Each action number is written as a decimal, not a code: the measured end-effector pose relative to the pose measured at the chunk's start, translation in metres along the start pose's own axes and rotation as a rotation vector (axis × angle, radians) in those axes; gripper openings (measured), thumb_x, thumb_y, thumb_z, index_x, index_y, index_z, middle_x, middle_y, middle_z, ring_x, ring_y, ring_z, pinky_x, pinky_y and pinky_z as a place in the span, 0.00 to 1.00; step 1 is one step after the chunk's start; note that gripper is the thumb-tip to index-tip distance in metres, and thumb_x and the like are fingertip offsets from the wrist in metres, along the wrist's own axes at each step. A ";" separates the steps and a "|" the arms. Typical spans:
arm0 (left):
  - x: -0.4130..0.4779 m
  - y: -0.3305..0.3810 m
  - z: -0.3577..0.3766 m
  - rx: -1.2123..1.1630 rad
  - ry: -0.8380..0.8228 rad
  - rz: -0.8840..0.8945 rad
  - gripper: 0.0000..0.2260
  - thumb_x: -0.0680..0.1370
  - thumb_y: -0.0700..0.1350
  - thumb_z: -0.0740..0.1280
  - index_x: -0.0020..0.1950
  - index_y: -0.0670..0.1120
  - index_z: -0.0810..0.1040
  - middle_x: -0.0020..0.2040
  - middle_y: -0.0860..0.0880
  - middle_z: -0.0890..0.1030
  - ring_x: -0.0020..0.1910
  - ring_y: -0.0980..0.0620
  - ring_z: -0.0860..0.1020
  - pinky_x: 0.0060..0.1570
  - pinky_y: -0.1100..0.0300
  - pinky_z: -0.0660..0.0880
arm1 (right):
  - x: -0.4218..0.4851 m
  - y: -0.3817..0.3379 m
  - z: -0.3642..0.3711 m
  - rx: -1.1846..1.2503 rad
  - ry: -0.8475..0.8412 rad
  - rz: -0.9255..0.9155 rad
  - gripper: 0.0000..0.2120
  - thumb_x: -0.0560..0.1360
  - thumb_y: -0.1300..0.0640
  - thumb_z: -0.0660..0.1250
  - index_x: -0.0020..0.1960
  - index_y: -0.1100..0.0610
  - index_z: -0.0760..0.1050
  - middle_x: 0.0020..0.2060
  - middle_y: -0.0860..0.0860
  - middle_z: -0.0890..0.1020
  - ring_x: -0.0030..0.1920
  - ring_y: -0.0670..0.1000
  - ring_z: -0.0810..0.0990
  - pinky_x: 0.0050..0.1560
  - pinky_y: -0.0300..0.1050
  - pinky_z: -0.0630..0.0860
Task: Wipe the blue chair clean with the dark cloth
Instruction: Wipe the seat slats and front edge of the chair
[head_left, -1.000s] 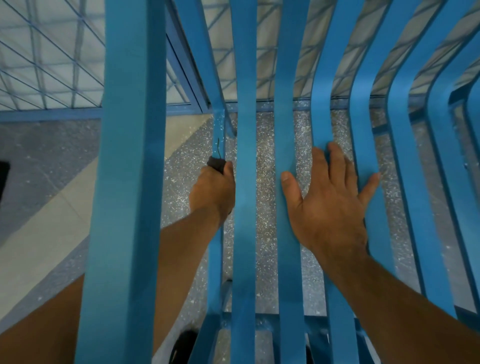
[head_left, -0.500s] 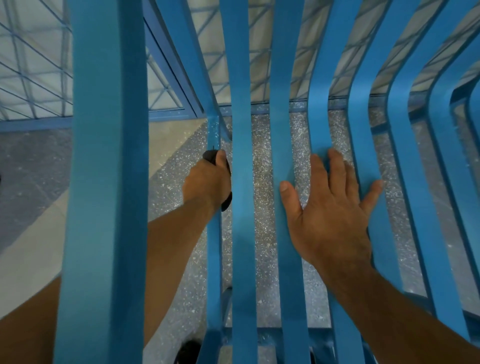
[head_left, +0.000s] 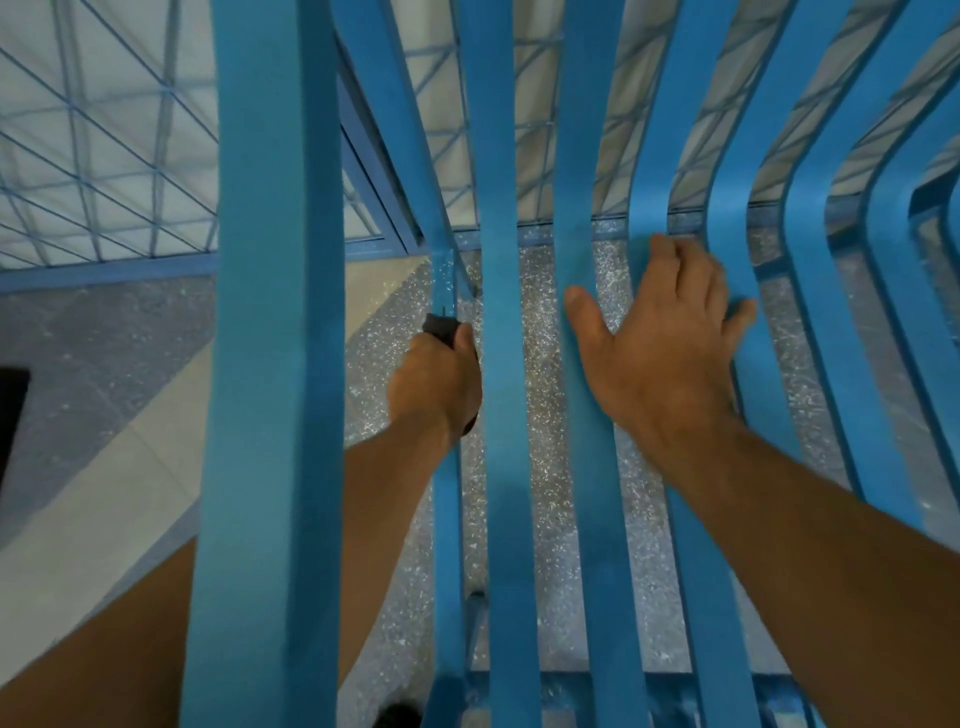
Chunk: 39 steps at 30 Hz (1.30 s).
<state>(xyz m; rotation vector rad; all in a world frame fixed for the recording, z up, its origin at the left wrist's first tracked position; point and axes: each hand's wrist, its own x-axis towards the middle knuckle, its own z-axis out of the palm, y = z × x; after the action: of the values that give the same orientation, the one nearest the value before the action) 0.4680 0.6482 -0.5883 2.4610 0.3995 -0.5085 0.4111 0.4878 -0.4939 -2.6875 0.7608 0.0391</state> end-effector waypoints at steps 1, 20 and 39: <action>0.009 0.002 0.001 -0.011 0.000 0.009 0.22 0.78 0.66 0.52 0.53 0.51 0.75 0.41 0.52 0.80 0.36 0.53 0.78 0.30 0.61 0.67 | 0.005 -0.002 0.003 -0.010 -0.001 0.019 0.39 0.77 0.33 0.52 0.76 0.60 0.55 0.75 0.58 0.59 0.76 0.59 0.54 0.73 0.68 0.46; 0.068 0.044 -0.011 -0.126 0.205 0.105 0.14 0.83 0.49 0.56 0.55 0.42 0.77 0.45 0.47 0.79 0.33 0.55 0.71 0.30 0.72 0.64 | 0.008 -0.008 0.010 -0.181 -0.073 0.008 0.38 0.78 0.33 0.44 0.76 0.61 0.54 0.76 0.61 0.57 0.76 0.60 0.57 0.72 0.70 0.44; 0.037 0.052 -0.009 0.156 0.035 0.159 0.22 0.82 0.48 0.58 0.72 0.38 0.61 0.64 0.39 0.73 0.56 0.41 0.76 0.51 0.51 0.76 | 0.009 -0.009 0.008 -0.194 -0.111 0.016 0.39 0.77 0.32 0.40 0.78 0.59 0.51 0.77 0.60 0.54 0.77 0.59 0.54 0.72 0.68 0.40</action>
<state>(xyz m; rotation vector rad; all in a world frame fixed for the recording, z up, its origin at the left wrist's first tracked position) 0.5237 0.6196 -0.5725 2.6282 0.1806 -0.4452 0.4236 0.4930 -0.4994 -2.8320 0.7805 0.2770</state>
